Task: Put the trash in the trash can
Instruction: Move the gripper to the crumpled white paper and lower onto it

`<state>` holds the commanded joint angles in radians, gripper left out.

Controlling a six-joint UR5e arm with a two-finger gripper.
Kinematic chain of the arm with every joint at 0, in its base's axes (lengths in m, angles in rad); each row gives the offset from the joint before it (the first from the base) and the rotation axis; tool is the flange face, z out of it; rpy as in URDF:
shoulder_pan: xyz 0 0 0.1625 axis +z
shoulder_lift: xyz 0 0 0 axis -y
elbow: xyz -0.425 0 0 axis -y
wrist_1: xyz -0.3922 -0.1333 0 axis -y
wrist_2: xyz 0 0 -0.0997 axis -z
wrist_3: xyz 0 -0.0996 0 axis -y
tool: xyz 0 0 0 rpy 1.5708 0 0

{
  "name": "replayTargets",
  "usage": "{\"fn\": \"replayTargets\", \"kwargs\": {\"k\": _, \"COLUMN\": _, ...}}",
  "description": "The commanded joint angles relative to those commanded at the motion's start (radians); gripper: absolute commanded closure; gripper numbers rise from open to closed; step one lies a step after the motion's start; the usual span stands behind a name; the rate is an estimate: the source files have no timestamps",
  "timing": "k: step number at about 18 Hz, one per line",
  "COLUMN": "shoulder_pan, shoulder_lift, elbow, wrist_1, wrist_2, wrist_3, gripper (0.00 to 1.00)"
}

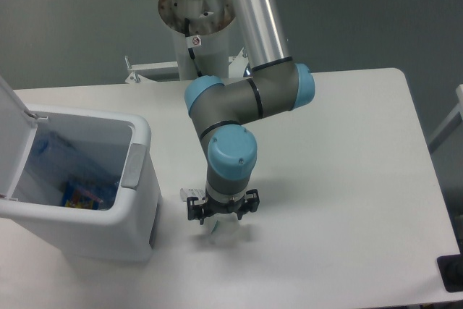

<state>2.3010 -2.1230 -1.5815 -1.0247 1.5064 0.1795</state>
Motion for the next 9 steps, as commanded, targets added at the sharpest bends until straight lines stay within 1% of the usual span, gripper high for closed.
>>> {"fn": "replayTargets", "kwargs": {"k": 1, "shoulder_pan": 0.0, "shoulder_lift": -0.002, "elbow": -0.002, "wrist_1": 0.0, "wrist_2": 0.003, "wrist_3": 0.0, "gripper": 0.53}}
{"fn": "replayTargets", "kwargs": {"k": 3, "shoulder_pan": 0.0, "shoulder_lift": -0.002, "elbow": -0.005, "wrist_1": -0.002, "wrist_2": 0.024, "wrist_3": 0.0, "gripper": 0.6}}
{"fn": "replayTargets", "kwargs": {"k": 5, "shoulder_pan": -0.003, "shoulder_lift": -0.002, "elbow": -0.003, "wrist_1": -0.002, "wrist_2": 0.029, "wrist_3": 0.0, "gripper": 0.63}}
{"fn": "replayTargets", "kwargs": {"k": 9, "shoulder_pan": -0.003, "shoulder_lift": -0.002, "elbow": 0.005, "wrist_1": 0.0, "wrist_2": 0.032, "wrist_3": 0.0, "gripper": 0.77}}
